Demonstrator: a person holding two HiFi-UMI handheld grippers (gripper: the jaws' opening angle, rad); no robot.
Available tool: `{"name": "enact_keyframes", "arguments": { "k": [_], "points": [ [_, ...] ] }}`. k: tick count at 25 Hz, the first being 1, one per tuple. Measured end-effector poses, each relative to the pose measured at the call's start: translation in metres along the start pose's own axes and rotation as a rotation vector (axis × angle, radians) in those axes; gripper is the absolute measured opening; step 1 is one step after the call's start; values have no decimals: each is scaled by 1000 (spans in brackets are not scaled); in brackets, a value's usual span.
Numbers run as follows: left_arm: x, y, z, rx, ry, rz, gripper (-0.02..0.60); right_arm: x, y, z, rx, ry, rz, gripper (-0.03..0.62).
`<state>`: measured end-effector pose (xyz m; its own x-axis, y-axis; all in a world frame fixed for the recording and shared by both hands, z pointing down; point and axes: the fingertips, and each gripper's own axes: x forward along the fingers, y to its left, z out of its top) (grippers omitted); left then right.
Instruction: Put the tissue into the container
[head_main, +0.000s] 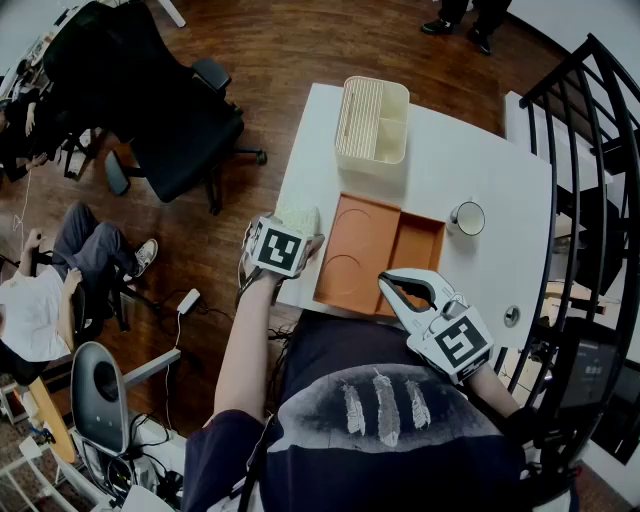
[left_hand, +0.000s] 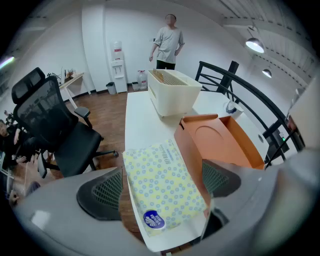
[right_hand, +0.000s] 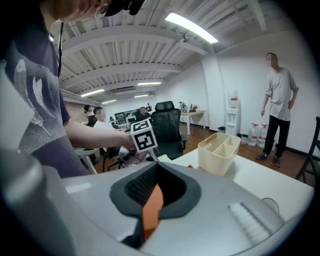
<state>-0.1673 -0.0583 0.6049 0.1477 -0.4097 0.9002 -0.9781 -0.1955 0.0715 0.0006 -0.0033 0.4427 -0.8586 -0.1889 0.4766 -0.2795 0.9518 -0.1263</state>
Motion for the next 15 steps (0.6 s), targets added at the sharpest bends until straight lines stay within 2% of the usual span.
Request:
{"name": "enact_keyframes", "arguments": {
  "k": [7,11,15],
  "points": [
    [24,15,-12,-26,63,29,495,0,-10,-3,20,8,-4,3],
    [31,3,-8,-84,47,-52,495,2,-18,-2,22,14,8,3],
    [35,-2,-7,-101,29,-73,494,1,-20,-4,22,0,15,3]
  ]
}}
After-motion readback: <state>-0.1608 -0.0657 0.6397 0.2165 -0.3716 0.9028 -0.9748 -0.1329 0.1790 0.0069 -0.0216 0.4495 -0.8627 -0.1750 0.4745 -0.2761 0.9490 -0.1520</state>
